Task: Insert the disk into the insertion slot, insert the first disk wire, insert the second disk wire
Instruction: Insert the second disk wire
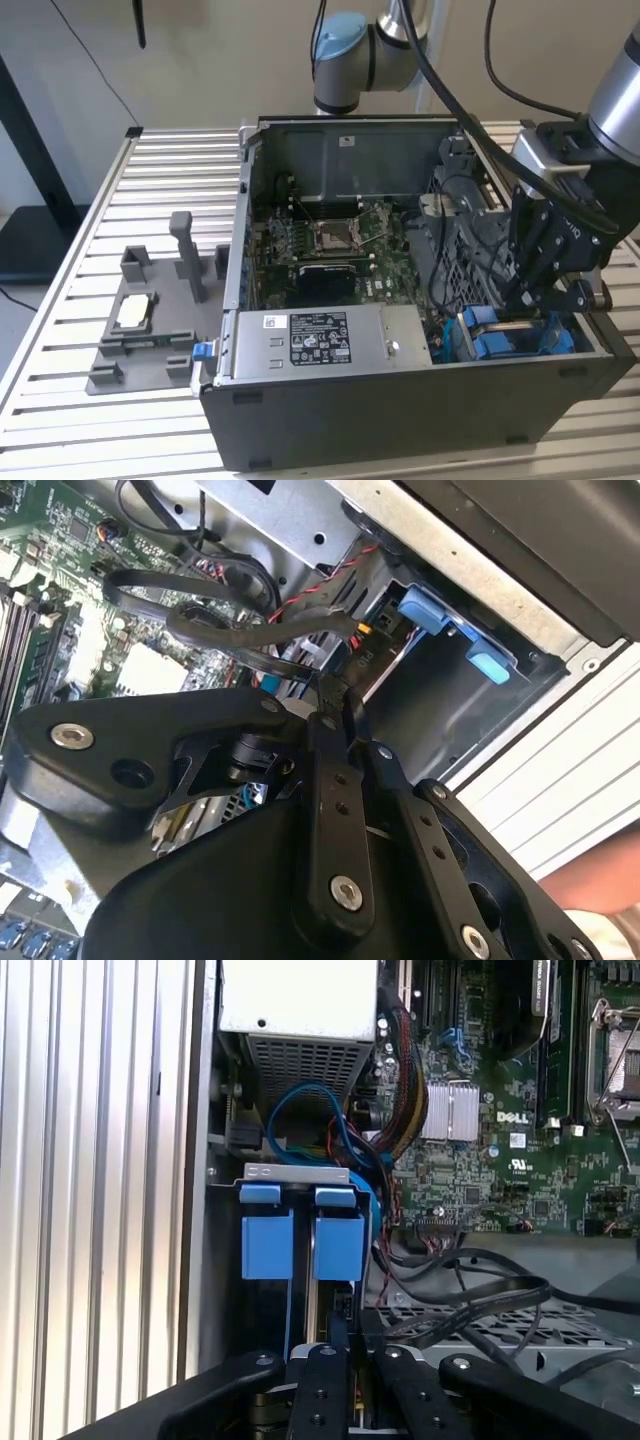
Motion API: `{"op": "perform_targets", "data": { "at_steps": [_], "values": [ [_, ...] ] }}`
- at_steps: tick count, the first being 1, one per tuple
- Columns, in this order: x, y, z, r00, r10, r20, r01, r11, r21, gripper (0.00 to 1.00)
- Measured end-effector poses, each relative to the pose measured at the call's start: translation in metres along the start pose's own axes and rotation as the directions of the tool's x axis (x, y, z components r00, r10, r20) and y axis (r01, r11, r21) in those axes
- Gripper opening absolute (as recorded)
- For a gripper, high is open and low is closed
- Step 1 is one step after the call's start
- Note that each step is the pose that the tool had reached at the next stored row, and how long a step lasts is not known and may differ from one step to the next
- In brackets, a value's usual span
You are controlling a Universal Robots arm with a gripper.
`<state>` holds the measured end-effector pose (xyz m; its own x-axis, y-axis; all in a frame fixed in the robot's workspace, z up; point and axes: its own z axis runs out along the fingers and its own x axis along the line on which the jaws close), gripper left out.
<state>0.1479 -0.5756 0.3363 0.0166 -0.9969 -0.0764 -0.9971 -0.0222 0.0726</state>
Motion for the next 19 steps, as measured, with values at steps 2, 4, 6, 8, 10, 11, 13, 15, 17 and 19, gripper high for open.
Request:
{"op": "perform_targets", "data": {
  "at_steps": [2, 4, 6, 8, 10, 11, 13, 15, 17, 19],
  "values": [
    [0.0001, -0.0002, 0.0016, 1.0, 0.0, -0.001, 0.0, 1.0, -0.0001, 0.16],
    [0.0002, -0.0002, 0.0026, 1.0, 0.0, -0.0005, 0.0, 1.0, 0.0, 0.16],
    [0.0003, -0.0004, 0.0036, 1.0, 0.0, 0.0013, 0.0, 1.0, 0.0001, 0.18],
    [0.0007, -0.0004, 0.0033, 1.0, 0.0, 0.0008, 0.0, 1.0, 0.0, 0.24],
    [0.0015, -0.0003, 0.0032, 1.0, 0.0, 0.0011, 0.0, 1.0, 0.0, 0.24],
    [0.0019, -0.0003, 0.003, 1.0, 0.0, 0.0015, 0.0, 1.0, -0.0001, 0.24],
    [0.0027, -0.0002, 0.0022, 1.0, 0.0, 0.0036, 0.0, 1.0, -0.0004, 0.24],
    [0.0036, -0.0001, 0.0009, 1.0, 0.0, 0.0056, 0.0, 1.0, -0.0008, 0.24],
    [0.0047, 0.0, -0.0001, 1.0, 0.0, 0.0065, 0.0, 1.0, -0.0013, 0.24],
    [0.0057, 0.0001, -0.0005, 1.0, 0.0, 0.0072, 0.0, 1.0, -0.0018, 0.24]
  ]
}}
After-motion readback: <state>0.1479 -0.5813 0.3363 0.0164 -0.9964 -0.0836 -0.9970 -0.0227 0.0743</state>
